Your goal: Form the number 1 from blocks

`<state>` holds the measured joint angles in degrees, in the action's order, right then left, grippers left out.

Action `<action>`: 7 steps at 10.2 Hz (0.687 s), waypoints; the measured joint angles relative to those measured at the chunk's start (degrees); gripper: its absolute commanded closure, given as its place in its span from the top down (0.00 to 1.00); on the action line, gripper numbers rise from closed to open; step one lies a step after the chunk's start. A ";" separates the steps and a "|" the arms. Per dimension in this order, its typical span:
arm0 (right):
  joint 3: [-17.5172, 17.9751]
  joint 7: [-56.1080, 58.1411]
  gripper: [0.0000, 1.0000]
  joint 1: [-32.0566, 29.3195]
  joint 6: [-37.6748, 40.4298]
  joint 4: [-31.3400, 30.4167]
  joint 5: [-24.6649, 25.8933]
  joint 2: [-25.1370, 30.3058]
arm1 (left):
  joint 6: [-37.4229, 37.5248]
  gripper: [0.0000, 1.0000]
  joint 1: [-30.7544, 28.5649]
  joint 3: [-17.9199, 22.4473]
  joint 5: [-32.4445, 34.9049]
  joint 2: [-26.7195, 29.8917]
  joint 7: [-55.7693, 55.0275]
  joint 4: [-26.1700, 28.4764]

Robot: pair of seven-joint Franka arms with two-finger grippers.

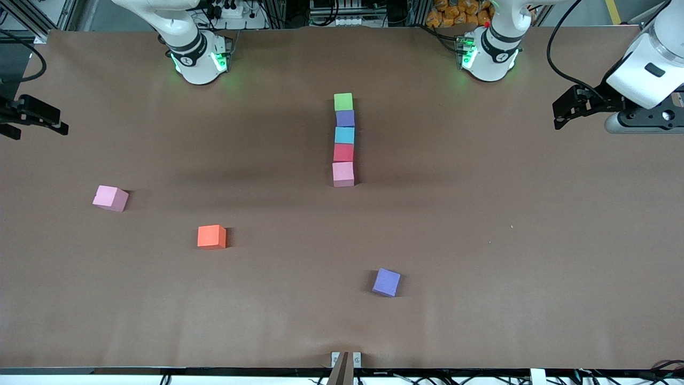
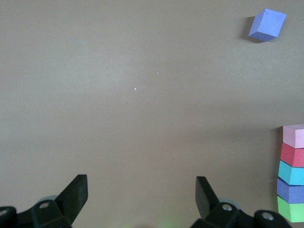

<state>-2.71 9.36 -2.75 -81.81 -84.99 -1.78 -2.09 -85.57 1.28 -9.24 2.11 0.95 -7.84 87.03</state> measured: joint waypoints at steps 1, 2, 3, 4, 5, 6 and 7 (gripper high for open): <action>0.04 0.20 1.00 0.14 -0.04 -0.56 0.04 -0.10 | 0.00 1.00 0.00 -0.04 -0.01 0.00 0.00 0.00; 0.07 0.24 1.00 0.79 -0.34 -1.21 0.04 -0.09 | 0.00 1.00 0.01 -0.07 -0.02 0.00 0.00 -0.01; 0.08 0.24 1.00 1.74 -0.86 -1.73 0.07 -0.10 | 0.00 1.00 0.00 -0.08 -0.02 0.00 0.00 -0.01; 0.10 0.24 1.00 2.59 -1.14 -1.88 0.12 -0.10 | 0.00 1.00 0.00 -0.08 -0.02 0.00 0.00 -0.01; 0.12 0.24 1.00 3.04 -1.24 -1.88 0.12 -0.08 | 0.00 1.00 -0.01 -0.08 -0.02 0.00 0.00 -0.01; 0.11 0.24 1.00 3.12 -1.28 -1.88 0.12 -0.08 | 0.00 1.00 -0.01 -0.08 -0.02 0.00 0.00 -0.01; 0.04 0.24 1.00 3.11 -1.28 -1.88 0.12 -0.07 | 0.00 1.00 -0.01 -0.08 -0.02 0.00 0.00 -0.01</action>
<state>-2.66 9.60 0.36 -83.09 -86.86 -1.67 -2.16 -85.57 1.27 -9.33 2.08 0.95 -7.84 87.01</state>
